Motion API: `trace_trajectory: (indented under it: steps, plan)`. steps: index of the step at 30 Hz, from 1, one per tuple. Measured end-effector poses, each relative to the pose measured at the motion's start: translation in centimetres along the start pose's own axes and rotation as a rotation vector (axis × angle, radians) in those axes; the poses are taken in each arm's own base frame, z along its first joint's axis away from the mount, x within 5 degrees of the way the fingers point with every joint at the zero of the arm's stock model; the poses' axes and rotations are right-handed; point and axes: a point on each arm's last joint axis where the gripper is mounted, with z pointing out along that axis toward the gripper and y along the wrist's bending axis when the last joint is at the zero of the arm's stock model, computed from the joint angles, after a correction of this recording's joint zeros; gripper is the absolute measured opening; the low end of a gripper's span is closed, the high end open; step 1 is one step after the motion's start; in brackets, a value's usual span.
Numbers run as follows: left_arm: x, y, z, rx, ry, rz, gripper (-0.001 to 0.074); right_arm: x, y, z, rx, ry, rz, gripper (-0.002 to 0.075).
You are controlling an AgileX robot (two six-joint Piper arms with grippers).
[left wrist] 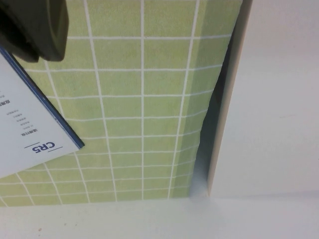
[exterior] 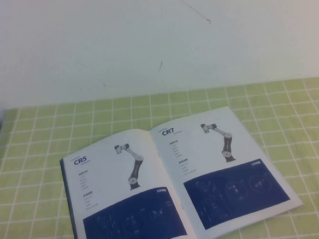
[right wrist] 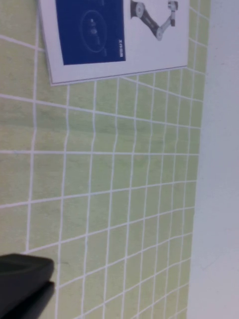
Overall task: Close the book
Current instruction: 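Close the open booklet and leave it lying on the table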
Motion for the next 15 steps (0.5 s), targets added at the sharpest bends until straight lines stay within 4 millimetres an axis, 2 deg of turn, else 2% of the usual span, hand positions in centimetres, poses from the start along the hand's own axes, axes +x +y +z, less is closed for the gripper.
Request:
trace_trajectory:
  steps: [5, 10, 15]
  plan:
    - [-0.7, -0.1, 0.0, 0.006, -0.097, 0.001, -0.0004, -1.1, -0.2, 0.0, 0.022, -0.149, 0.052, -0.0003]
    - [-3.3, -0.2, -0.6, 0.024, -0.382, 0.002, -0.0004, -4.0, -1.2, -1.0, 0.112, -0.488, 0.111, -0.0003]
    - [-5.7, -0.4, -2.0, 0.044, -0.693, 0.002, -0.0004, -5.9, -2.1, -2.5, 0.191, -0.759, 0.156, -0.0003]
